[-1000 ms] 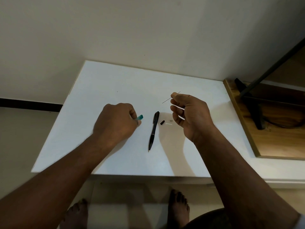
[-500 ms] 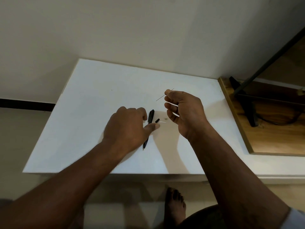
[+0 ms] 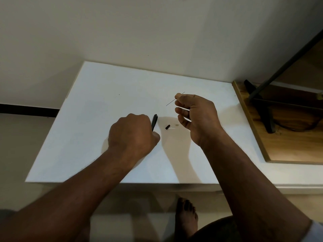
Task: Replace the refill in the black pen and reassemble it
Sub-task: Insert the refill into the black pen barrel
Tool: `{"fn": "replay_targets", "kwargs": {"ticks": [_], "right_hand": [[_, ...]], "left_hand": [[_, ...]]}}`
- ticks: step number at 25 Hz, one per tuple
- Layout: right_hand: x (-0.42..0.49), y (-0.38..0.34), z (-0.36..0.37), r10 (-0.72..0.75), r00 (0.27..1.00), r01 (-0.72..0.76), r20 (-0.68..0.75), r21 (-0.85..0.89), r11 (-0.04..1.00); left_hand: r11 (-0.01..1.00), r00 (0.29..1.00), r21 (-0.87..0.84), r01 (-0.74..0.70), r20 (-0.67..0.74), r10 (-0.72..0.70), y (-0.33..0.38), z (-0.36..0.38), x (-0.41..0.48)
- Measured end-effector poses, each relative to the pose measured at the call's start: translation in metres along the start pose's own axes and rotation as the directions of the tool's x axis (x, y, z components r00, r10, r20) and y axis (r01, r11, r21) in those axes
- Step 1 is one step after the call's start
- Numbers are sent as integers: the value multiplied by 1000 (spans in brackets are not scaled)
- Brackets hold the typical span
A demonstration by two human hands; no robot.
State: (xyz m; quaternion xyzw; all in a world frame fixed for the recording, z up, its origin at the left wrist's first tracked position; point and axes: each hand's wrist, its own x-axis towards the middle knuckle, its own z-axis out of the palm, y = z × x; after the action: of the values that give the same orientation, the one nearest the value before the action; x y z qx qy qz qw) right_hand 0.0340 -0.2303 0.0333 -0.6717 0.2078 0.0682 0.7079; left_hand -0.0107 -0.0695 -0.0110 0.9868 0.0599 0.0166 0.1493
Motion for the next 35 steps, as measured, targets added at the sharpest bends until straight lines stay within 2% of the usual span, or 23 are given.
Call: {"fn": "replay_targets", "kwargs": {"ticks": [4,11,14,21,35], "right_hand": [[0,0,0,-1,1000,1,-7,-6,1000],[2,-4,-5,-6,1000,6,3,48,999],[6,-12,-11,-6,1000,8,-20,107,994],[6,-15,-15,-5,1000,8,-27,137,990],[6,-14,-14,-21,999,24,-26,104,994]], "left_hand": [[1000,999,4,-22,33,22,2,0,-1],[945,998,-323,55,43,-43,-6,-23,7],[905,1000,-425,21,6,-20,-11,-30,12],[919,996,-382,-92,-43,82,-16,-30,11],[901,992,-418,-120,-92,89,-17,-29,11]]}}
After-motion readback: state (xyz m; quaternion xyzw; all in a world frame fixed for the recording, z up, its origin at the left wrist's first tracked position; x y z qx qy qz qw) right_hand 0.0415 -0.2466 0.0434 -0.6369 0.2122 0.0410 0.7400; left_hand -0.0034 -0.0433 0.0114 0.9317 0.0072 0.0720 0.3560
